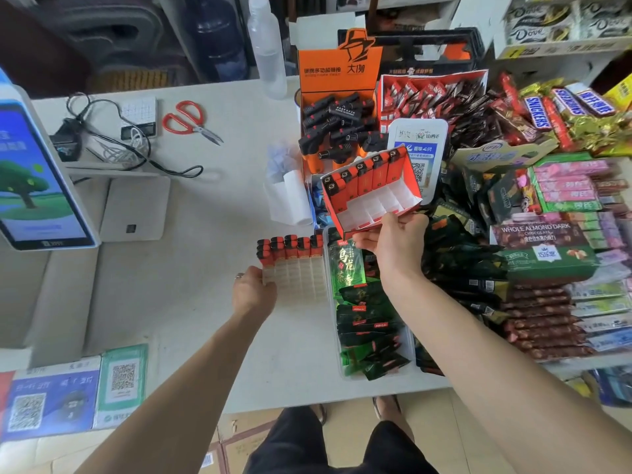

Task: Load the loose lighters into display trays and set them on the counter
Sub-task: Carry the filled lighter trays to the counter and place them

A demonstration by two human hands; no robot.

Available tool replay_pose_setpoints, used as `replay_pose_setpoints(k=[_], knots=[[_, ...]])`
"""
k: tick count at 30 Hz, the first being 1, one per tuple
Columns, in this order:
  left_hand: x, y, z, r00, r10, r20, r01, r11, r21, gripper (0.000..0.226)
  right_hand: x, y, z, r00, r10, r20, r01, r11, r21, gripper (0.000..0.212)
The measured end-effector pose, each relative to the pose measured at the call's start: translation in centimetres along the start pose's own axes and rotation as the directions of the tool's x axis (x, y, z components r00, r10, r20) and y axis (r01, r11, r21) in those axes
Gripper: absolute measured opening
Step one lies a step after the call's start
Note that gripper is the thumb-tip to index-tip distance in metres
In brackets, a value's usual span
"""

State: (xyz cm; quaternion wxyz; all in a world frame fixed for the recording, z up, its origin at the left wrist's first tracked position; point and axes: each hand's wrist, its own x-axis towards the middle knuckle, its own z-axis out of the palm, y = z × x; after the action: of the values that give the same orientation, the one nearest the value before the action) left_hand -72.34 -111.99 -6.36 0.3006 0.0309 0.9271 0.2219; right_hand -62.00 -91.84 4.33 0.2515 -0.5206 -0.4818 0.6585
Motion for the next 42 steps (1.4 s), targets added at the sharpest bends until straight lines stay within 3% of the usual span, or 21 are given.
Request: replay_pose_setpoints(k=[9, 13, 16, 19, 21, 23, 25, 29, 31, 36, 40, 42], knots=[[-0.8, -0.2, -0.3, 0.999, 0.010, -0.042, -0.012, 0.999, -0.042, 0.036, -0.5, -0.4, 0.0, 0.999, 0.044, -0.015, -0.044, 0.999, 0.006, 0.020], [-1.4, 1.2, -3.1, 0.969, 0.066, -0.237, -0.112, 0.976, -0.187, 0.029, -0.9, -0.4, 0.3, 0.998, 0.059, -0.026, -0.058, 0.998, 0.017, 0.023], [-2.1, 4.3, -6.2, 0.881, 0.298, -0.369, -0.385, 0.903, -0.191, 0.039, -1.3, -0.8, 0.6, 0.995, 0.088, -0.047, -0.086, 0.995, 0.053, 0.019], [-3.2, 8.8, -8.8, 0.783, 0.587, -0.203, -0.620, 0.759, -0.198, 0.070, -1.7, -1.7, 1.1, 0.993, 0.109, -0.046, -0.104, 0.989, 0.105, 0.014], [-3.8, 11.6, -9.4, 0.671, 0.739, -0.061, -0.734, 0.649, -0.199, 0.088, -1.9, -2.2, 1.5, 0.993, 0.109, -0.037, -0.104, 0.987, 0.119, 0.019], [-4.2, 13.9, -9.5, 0.564, 0.826, 0.014, -0.812, 0.557, -0.174, 0.099, -1.8, -2.7, 1.8, 0.993, 0.111, -0.049, -0.106, 0.989, 0.099, 0.022], [-4.3, 15.6, -9.4, 0.519, 0.854, 0.028, -0.837, 0.514, -0.188, 0.101, -1.2, -3.6, 1.8, 0.990, 0.107, -0.086, -0.103, 0.993, 0.052, 0.025], [-4.0, 18.3, -9.1, 0.482, 0.876, 0.010, -0.853, 0.472, -0.221, 0.100, 0.3, -5.9, 1.1, 0.991, 0.110, -0.078, -0.102, 0.990, 0.102, 0.034], [-3.7, 19.8, -8.7, 0.468, 0.884, 0.002, -0.860, 0.456, -0.229, 0.099, 1.3, -6.7, 0.7, 0.990, 0.111, -0.092, -0.107, 0.993, 0.043, 0.035], [-2.4, 24.2, -7.2, 0.532, 0.847, 0.020, -0.833, 0.527, -0.169, 0.096, 4.0, -8.8, -0.8, 0.989, 0.108, -0.104, -0.110, 0.994, -0.009, 0.039], [-1.7, 27.2, -6.1, 0.531, 0.847, 0.012, -0.835, 0.526, -0.161, 0.092, 6.8, -9.9, -2.3, 0.992, 0.110, -0.068, -0.111, 0.994, -0.011, 0.043], [-1.4, 28.7, -5.7, 0.524, 0.852, -0.002, -0.843, 0.519, -0.140, 0.091, 8.1, -10.3, -3.0, 0.994, 0.097, -0.050, -0.097, 0.995, 0.000, 0.035]])
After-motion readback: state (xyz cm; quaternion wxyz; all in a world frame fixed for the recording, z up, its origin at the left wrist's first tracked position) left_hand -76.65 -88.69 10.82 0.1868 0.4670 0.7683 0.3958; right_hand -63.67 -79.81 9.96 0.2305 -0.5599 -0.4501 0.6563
